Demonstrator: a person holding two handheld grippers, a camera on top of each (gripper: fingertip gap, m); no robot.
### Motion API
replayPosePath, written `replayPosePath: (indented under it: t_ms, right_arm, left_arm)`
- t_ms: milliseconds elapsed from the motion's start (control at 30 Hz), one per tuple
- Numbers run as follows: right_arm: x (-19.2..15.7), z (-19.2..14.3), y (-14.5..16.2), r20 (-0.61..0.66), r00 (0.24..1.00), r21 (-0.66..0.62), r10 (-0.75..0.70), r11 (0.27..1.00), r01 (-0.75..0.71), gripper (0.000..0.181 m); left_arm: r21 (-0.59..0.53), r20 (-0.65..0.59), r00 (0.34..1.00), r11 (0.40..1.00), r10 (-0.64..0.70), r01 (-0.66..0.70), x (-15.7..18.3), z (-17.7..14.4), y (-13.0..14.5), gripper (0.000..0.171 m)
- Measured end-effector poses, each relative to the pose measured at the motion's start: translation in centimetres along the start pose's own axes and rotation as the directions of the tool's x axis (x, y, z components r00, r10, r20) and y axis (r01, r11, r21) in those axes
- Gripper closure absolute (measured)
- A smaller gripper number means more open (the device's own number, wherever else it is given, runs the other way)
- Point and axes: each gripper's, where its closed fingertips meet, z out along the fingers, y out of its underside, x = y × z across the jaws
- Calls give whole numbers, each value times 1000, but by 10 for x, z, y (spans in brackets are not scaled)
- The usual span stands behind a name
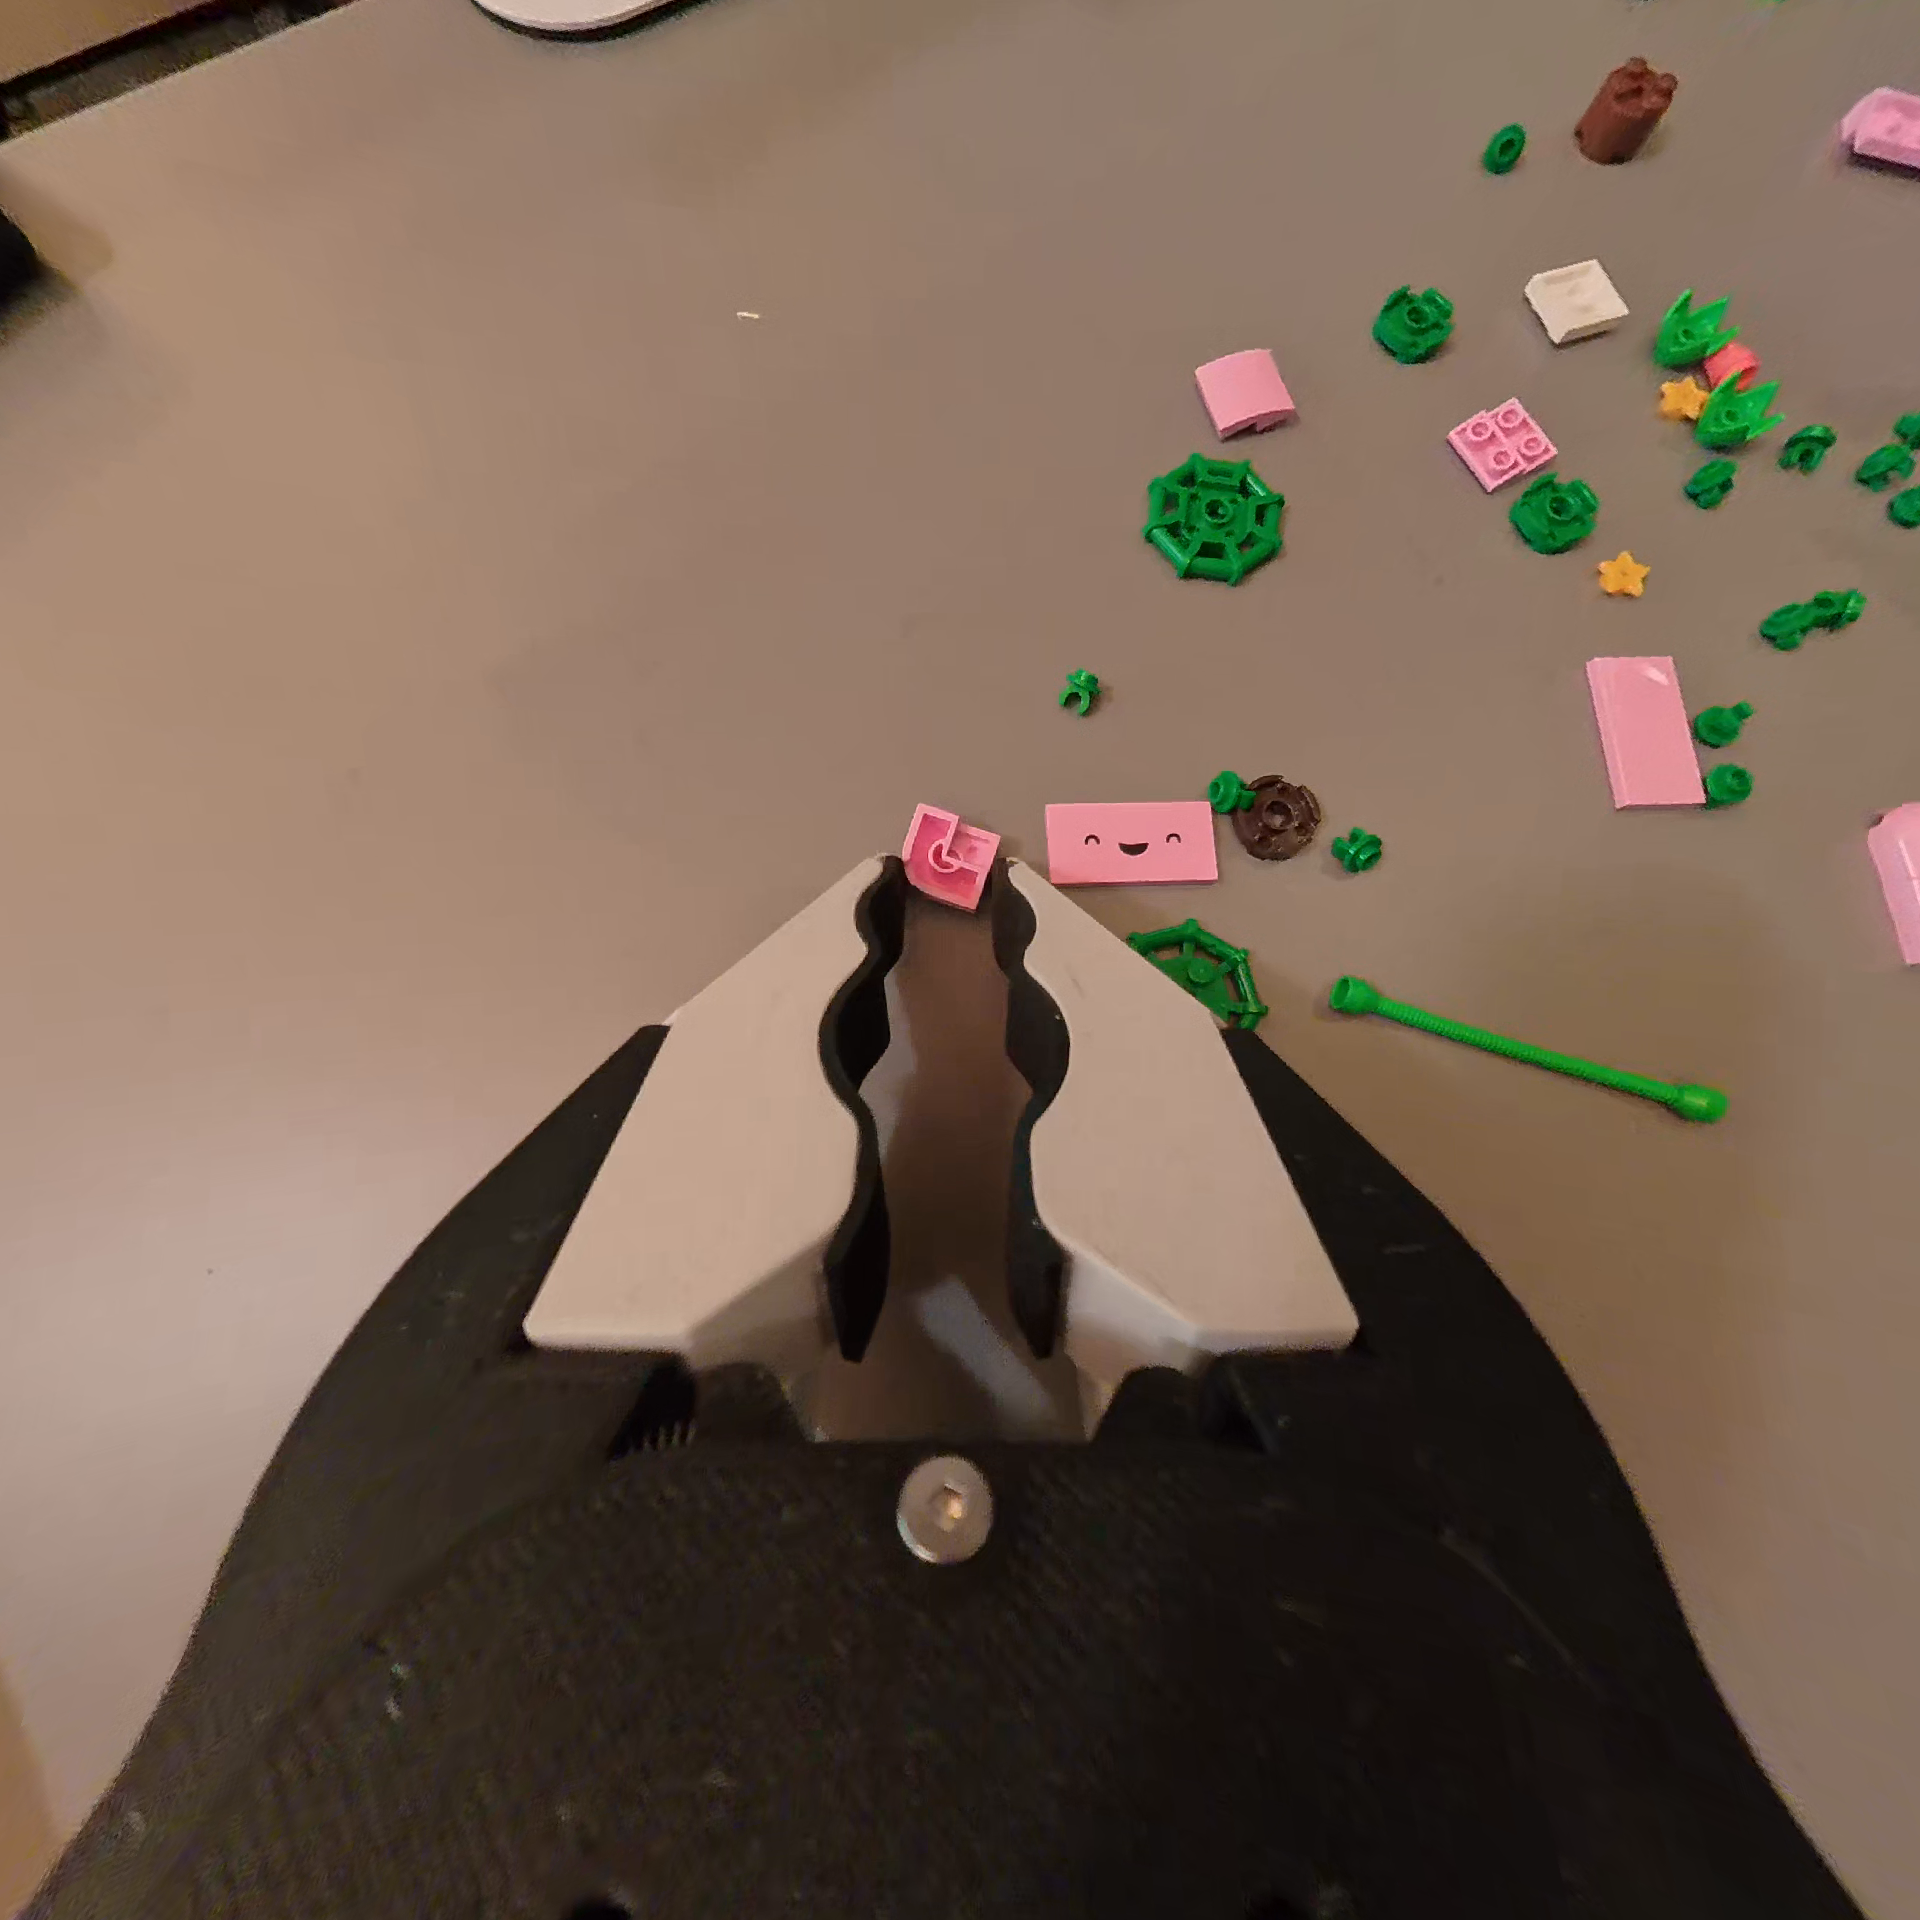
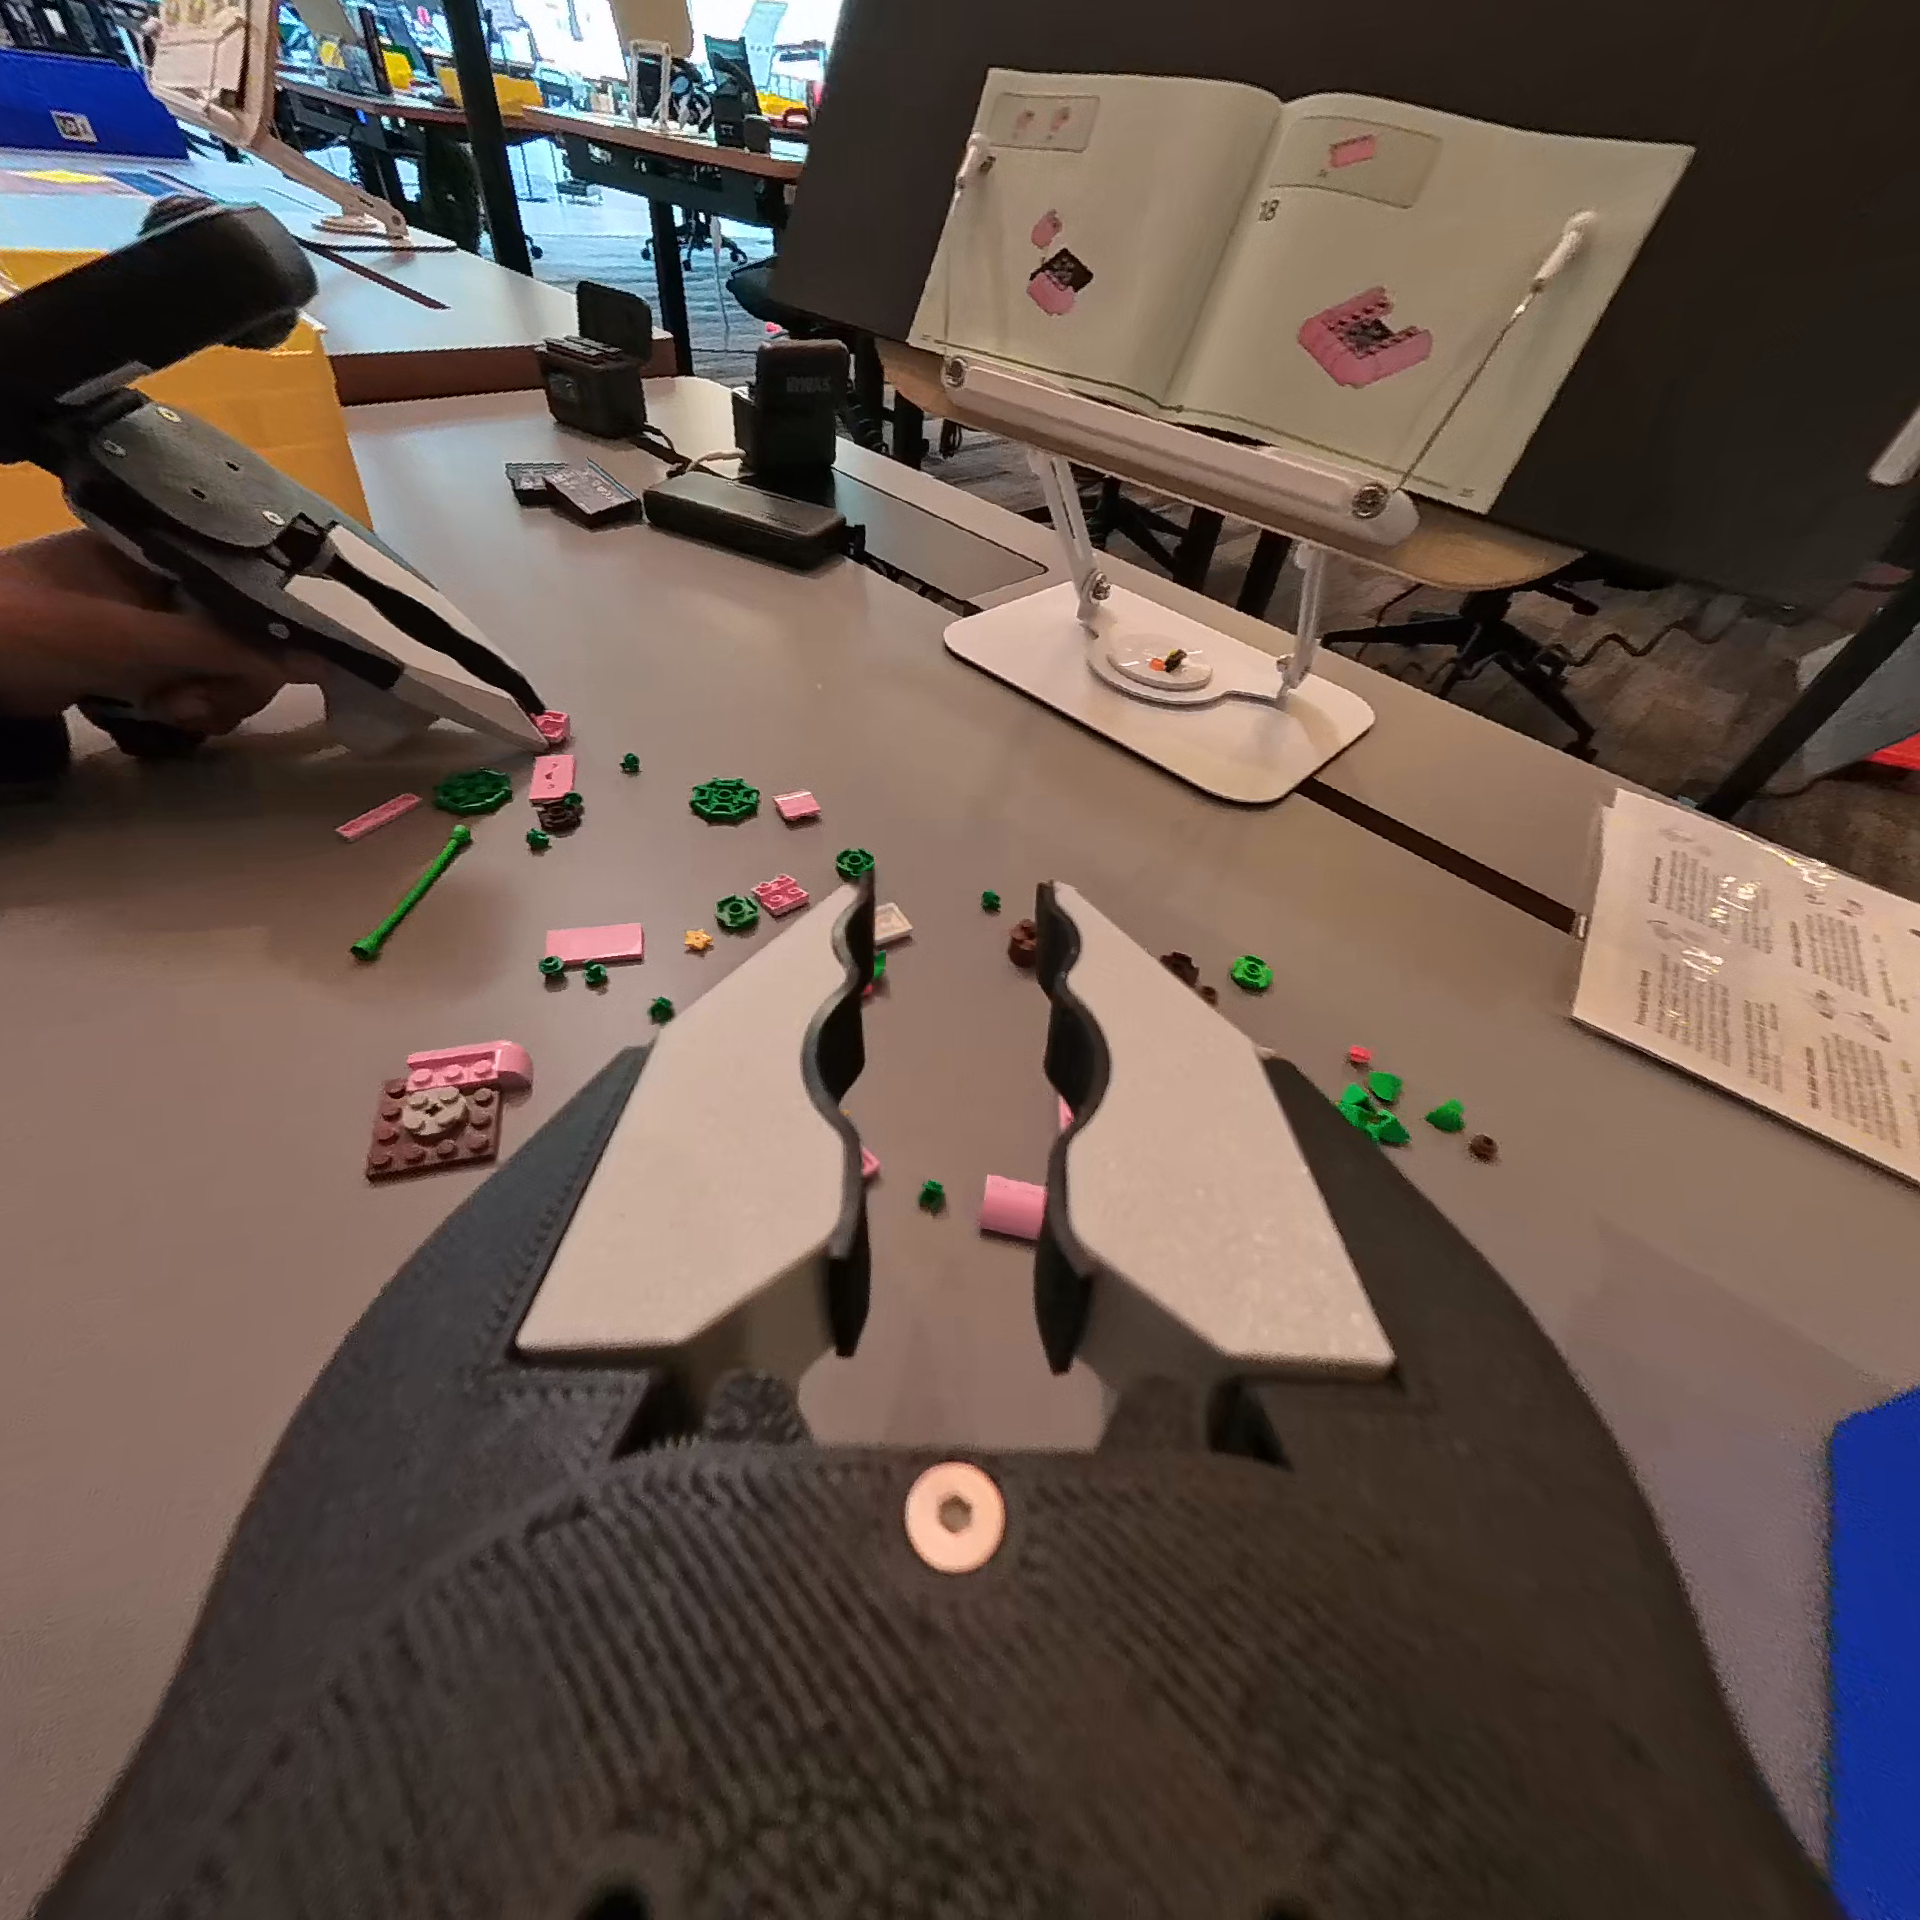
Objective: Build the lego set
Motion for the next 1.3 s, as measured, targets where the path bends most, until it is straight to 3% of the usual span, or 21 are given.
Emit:
replayPosePath:
  t_ms: [200, 300, 467, 600, 733, 900, 1167, 1300]
  right_arm:
    - [-17, 4, -2, 32, 998, 0, -50, 999, 50, 152]
    - [-43, 5, -8, 104, 987, 37, -122, 992, 119, 150]
    - [-125, -3, -20, 367, 888, 209, -278, 955, 212, 145]
    - [-163, 2, 1, 371, 780, 227, -504, 864, 450, 148]
    - [-181, 5, 16, 322, 673, 239, -666, 745, 622, 160]
    - [-182, 8, 19, 241, 594, 247, -768, 640, 727, 168]
    - [-193, 9, 32, 261, 515, 245, -817, 572, 783, 168]
    - [-197, 9, 39, 273, 481, 247, -833, 544, 802, 179]
  left_arm:
    - [83, -48, 999, 997, 8, -4, 8, -9, -9, 157]
    - [214, -260, 965, 976, 16, 42, 43, -25, -28, 158]
    - [365, -490, 847, 931, 206, -16, 114, -57, -46, 157]
    - [324, -655, 716, 946, 243, -25, 167, -68, -36, 157]
    - [280, -724, 639, 958, 258, -70, 191, -71, -22, 157]
    - [251, -763, 594, 963, 257, -94, 197, -76, -13, 157]
    - [223, -776, 570, 963, 271, -155, 207, -75, -1, 157]
    - [217, -782, 561, 962, 274, -167, 209, -75, 2, 158]
